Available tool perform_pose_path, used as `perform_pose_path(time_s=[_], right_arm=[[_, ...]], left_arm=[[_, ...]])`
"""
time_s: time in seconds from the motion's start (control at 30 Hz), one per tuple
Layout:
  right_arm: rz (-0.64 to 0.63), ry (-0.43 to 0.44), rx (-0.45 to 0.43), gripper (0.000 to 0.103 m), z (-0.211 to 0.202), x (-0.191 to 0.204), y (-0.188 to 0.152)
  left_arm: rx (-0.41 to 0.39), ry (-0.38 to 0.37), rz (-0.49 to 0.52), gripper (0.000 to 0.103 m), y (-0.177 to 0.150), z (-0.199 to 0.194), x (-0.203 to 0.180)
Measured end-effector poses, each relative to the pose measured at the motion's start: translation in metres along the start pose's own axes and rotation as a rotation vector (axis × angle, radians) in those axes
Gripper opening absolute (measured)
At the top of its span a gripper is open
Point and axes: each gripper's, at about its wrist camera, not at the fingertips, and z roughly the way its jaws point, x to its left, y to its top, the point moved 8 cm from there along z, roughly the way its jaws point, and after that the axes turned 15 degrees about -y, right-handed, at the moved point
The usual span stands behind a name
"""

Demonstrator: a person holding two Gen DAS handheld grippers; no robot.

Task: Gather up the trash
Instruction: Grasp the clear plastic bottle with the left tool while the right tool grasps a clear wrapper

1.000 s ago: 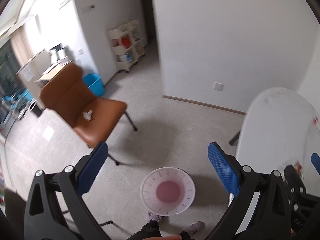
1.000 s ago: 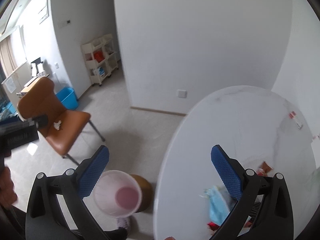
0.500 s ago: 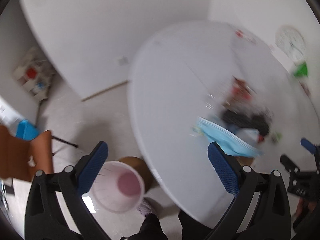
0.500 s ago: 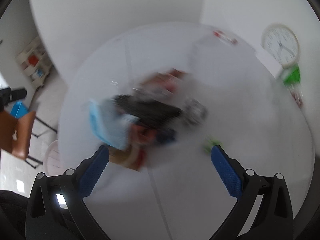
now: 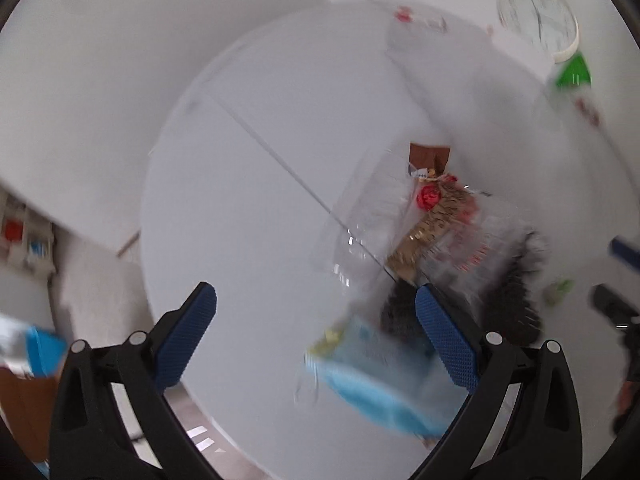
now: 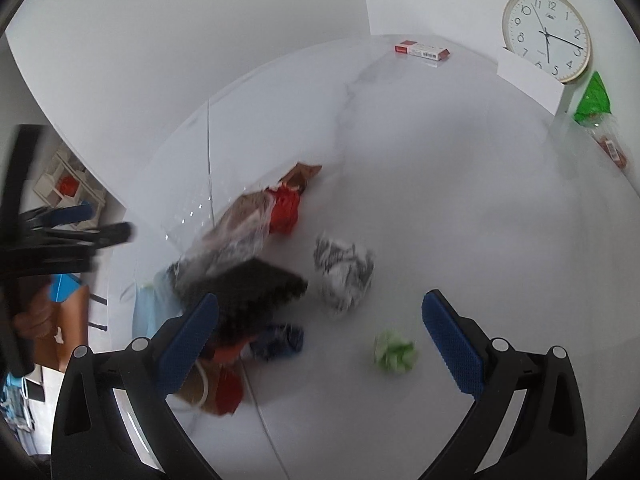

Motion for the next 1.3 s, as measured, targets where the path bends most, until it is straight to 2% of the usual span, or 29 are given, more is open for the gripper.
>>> perform_pose_path(time_s=[0.07,0.23,0.4,0.5,0.53,0.6,0.7,0.8,1.0,1.1,1.13,1.17,1.27,1.3], right_arm=[[-0.001,0.007,0.000,0.101,0.004,-0.002,0.006],[0.018,0.019,0.024,0.101,0.013,-0.008,0.010],[0.069,0.035,0.073,0.101,0.026,-0.015,0.010],[0.087,0.049,0.083,0.101,0.031,-0.016,0.014],[0.095,0.059,0.085,0.101,0.032,-0.016,0.017],[0.113,0.092,0.088,0.101,0.034,-0.013,0.023],[0.144,0.160,0.110,0.094,0.038,-0.003,0.030],[0.183,0.235,0.170,0.087,0.053,0.015,0.034],[0.272,0.342,0.294,0.077,0.087,0.047,0.041],[0.315,0.374,0.370,0.054,0.103,0.059,0.038],[0.328,0.383,0.397,0.032,0.107,0.062,0.036],[0.346,0.396,0.408,0.018,0.108,0.063,0.035],[0.373,0.417,0.374,0.011,0.098,0.064,0.041],[0.362,0.411,0.344,0.011,0.089,0.065,0.046]], left_arm=[[0.053,0.002,0.056,0.095,0.014,0.027,0.001],[0.140,-0.085,0.100,0.093,0.031,0.071,0.003],[0.201,-0.120,0.161,0.081,0.044,0.110,-0.003],[0.222,-0.138,0.174,0.066,0.054,0.129,-0.003],[0.225,-0.140,0.170,0.064,0.057,0.132,-0.001],[0.211,-0.148,0.158,0.063,0.062,0.129,0.003],[0.178,-0.161,0.135,0.063,0.066,0.124,0.006],[0.140,-0.165,0.075,0.062,0.067,0.113,0.015],[0.032,-0.151,-0.081,0.062,0.051,0.056,0.038],[-0.023,-0.113,-0.167,0.062,0.032,0.021,0.057],[-0.038,-0.104,-0.196,0.063,0.017,0.010,0.059],[-0.051,-0.094,-0.224,0.062,0.008,0.000,0.065],[-0.085,-0.064,-0.307,0.063,-0.015,-0.024,0.078],[-0.096,-0.057,-0.332,0.063,-0.034,-0.035,0.085]])
